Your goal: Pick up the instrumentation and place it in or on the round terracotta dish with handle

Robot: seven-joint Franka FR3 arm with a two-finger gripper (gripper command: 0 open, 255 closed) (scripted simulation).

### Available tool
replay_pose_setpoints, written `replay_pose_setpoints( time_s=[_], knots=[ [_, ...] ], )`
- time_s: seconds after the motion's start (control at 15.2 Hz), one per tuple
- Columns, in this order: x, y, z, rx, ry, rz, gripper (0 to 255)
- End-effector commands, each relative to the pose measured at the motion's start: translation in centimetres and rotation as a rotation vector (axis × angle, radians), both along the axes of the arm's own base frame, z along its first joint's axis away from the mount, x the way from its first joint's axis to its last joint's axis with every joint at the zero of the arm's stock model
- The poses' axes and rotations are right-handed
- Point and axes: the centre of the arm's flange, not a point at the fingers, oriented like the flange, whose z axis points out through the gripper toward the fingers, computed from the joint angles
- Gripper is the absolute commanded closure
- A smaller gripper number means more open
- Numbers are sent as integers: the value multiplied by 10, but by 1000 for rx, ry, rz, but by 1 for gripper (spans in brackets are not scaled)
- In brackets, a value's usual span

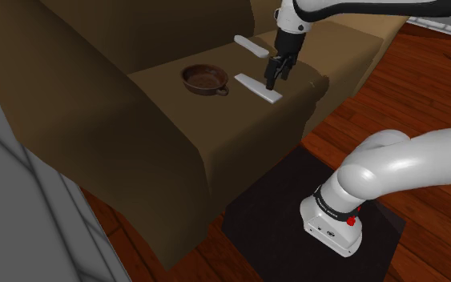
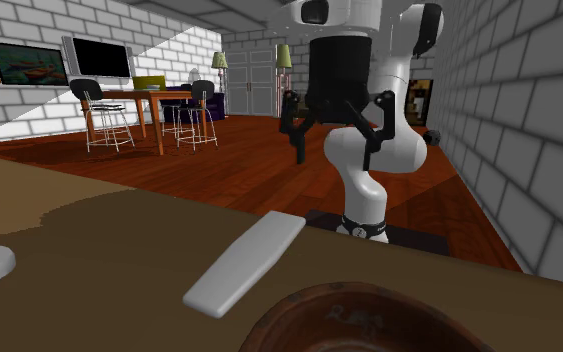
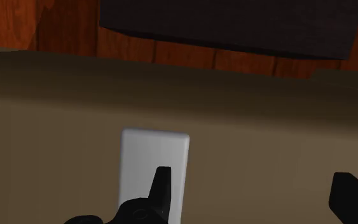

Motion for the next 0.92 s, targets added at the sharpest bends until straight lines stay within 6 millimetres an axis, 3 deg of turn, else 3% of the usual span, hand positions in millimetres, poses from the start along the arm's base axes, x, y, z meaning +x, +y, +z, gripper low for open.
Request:
replay_pose_setpoints(
  time_s=[0.0,0.59,0.86],
  knots=[
    [22,-7,-8,-4,-9,-16,0],
    [110,-57,-52,-23,-41,-86,0],
    [111,-58,-74,-23,-41,-86,0]
  ],
)
